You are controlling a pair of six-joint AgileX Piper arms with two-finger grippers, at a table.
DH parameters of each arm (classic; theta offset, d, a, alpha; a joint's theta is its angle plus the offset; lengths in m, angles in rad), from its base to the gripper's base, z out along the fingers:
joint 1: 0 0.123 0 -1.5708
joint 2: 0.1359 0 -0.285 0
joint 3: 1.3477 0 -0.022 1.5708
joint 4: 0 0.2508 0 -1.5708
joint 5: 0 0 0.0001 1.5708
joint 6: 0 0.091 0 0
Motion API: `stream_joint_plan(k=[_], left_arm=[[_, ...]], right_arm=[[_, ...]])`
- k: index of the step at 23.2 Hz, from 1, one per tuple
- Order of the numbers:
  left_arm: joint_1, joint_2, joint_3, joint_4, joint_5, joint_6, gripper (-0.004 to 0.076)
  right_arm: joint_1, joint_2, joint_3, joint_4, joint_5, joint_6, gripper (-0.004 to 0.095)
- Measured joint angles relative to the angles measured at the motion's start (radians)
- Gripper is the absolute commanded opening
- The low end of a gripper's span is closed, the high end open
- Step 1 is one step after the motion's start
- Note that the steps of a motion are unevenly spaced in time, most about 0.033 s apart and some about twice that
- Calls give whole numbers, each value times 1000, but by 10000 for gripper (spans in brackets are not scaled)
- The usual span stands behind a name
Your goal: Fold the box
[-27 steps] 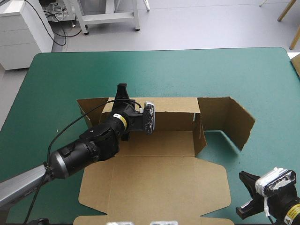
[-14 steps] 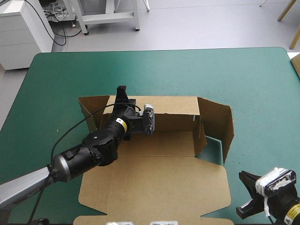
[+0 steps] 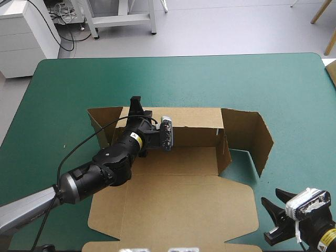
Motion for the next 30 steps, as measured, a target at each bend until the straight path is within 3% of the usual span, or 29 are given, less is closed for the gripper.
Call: stream_joint_plan(k=[7,10,20,30], left_arm=[[0,0,0,1,-7,-3,-8],[0,0,0,3,-7,-3,-8],[0,0,1,4,-7,-3,-8],[0,0,1,4,-7,-3,-8]], right_arm=[[0,2,0,5,9,13,509],[0,67,-57,13,82,46,513],[0,435,-465,-7,97,73,512],[0,754,-831,-110,157,101,506]])
